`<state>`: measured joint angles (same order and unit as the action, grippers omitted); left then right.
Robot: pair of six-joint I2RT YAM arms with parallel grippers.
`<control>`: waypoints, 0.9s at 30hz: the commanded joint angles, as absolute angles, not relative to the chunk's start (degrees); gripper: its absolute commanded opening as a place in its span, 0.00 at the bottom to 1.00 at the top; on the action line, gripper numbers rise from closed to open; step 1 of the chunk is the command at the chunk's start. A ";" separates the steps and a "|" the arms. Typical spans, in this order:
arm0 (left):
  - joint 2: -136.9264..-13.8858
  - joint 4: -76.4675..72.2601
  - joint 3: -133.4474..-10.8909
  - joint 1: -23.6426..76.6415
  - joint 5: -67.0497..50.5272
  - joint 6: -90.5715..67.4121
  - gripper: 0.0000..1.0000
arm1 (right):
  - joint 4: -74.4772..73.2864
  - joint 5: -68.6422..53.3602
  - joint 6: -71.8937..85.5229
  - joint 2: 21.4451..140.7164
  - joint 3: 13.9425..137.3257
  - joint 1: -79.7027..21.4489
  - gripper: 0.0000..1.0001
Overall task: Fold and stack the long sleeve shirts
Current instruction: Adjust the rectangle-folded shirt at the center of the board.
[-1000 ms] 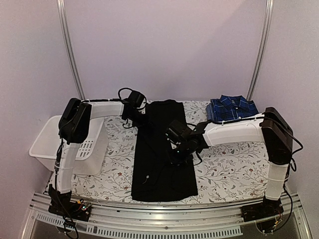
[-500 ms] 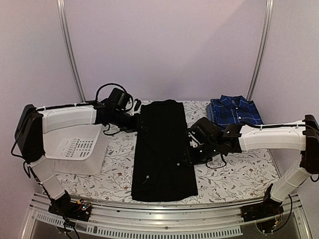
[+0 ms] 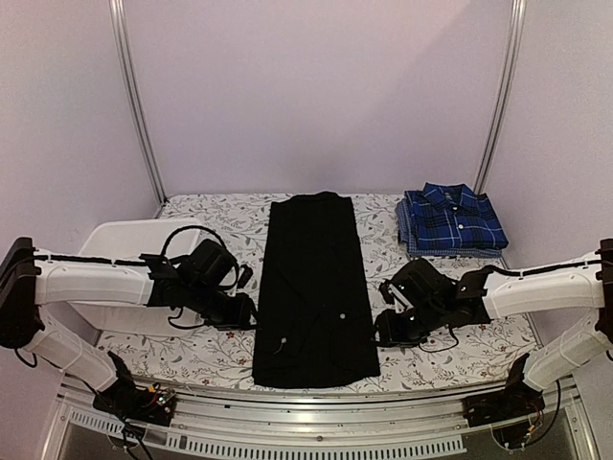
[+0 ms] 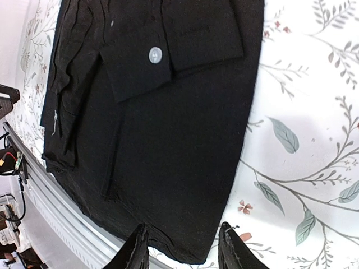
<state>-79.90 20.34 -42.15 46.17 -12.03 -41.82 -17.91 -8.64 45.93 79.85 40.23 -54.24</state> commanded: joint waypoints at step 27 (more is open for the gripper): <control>-80.77 11.49 -33.03 50.36 -12.63 -51.97 0.36 | -18.08 -2.59 38.82 93.10 53.03 -48.43 0.34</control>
<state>-80.44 12.19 -33.10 49.52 -12.82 -51.90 -13.34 -8.84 43.97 88.23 47.81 -48.69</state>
